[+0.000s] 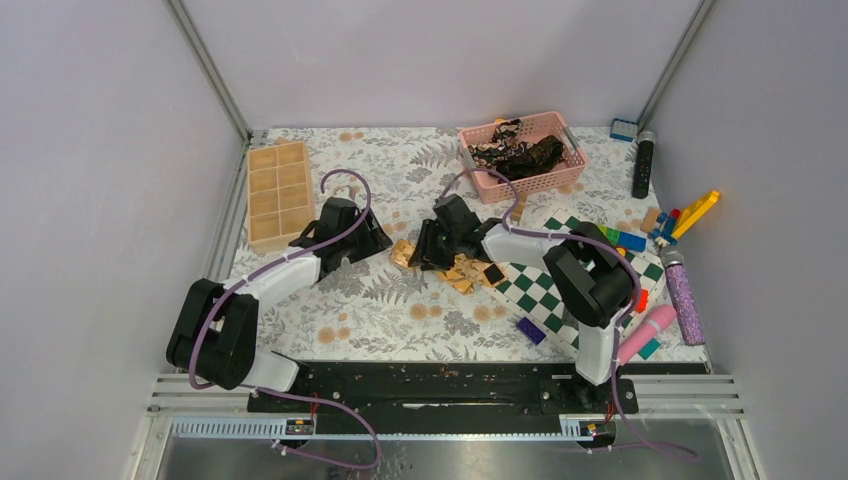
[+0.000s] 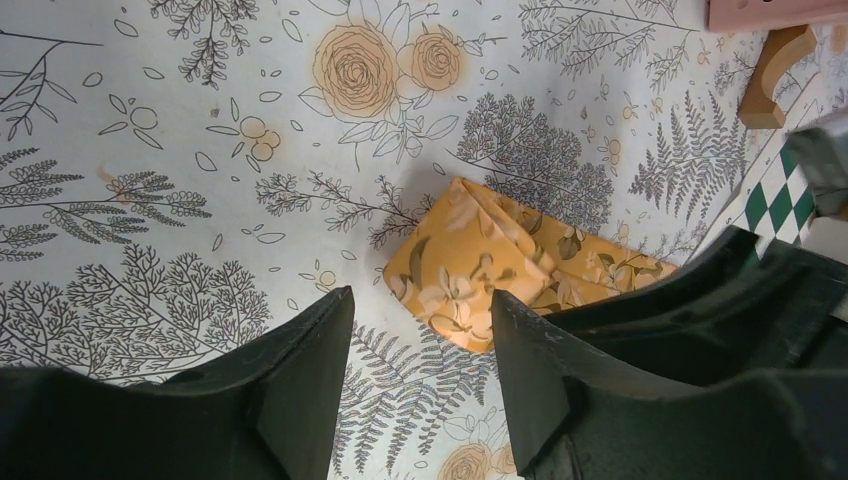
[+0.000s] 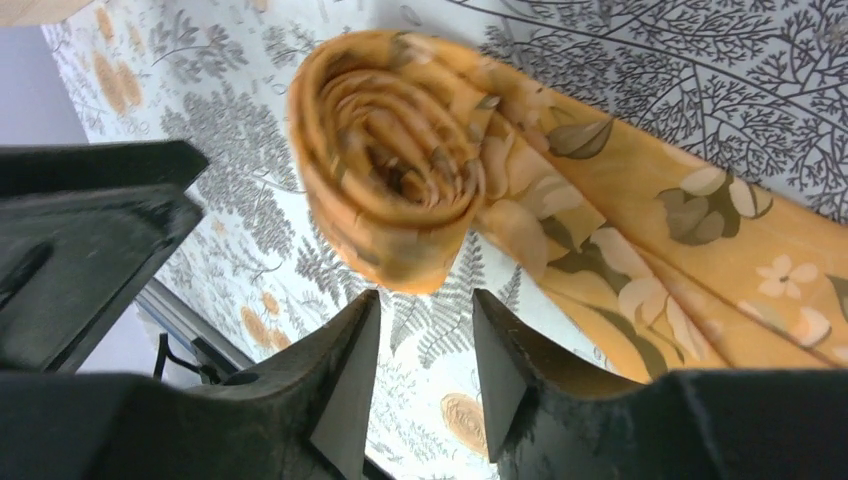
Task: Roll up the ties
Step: Roll the tie at the center of the board.
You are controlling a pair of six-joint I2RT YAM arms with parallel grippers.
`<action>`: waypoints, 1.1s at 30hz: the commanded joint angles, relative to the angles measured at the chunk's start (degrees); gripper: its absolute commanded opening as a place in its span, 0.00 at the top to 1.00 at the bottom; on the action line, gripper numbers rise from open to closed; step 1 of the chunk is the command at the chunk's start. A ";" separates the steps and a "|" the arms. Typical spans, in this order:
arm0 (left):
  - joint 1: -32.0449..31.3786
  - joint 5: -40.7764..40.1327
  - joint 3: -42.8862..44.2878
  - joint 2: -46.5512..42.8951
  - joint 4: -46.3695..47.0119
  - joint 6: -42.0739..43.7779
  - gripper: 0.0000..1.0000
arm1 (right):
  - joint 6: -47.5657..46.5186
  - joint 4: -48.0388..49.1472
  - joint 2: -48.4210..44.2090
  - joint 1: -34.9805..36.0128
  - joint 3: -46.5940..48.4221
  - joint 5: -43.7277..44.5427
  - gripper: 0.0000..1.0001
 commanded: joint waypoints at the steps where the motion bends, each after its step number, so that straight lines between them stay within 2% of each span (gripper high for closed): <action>1: 0.34 -0.10 0.32 -0.21 1.65 0.08 0.46 | -4.90 -2.79 -6.88 0.40 3.63 0.90 0.51; 5: 0.56 -2.26 0.37 -1.33 -0.16 -0.58 0.46 | -11.71 -5.71 -9.53 0.44 5.65 1.99 0.44; 7: 1.40 -3.55 0.48 -2.17 -1.98 -1.55 0.46 | -18.30 -8.07 -9.58 0.43 7.47 2.22 0.38; 12: 7.51 -3.91 -0.12 -6.37 -6.93 -4.82 0.45 | -36.11 -17.88 -5.55 0.92 15.87 1.01 0.11; 15: 11.83 -2.40 -0.71 -9.52 -9.08 -5.32 0.43 | -44.50 -23.50 -1.34 1.61 22.28 3.00 0.02; 23: 18.46 0.72 -1.99 -15.33 -12.40 -3.77 0.41 | -57.18 -29.49 6.80 3.50 32.54 5.13 0.01; 33: 20.38 2.59 -3.05 -15.87 -12.17 -3.74 0.41 | -59.74 -31.88 13.81 6.34 38.27 7.47 0.01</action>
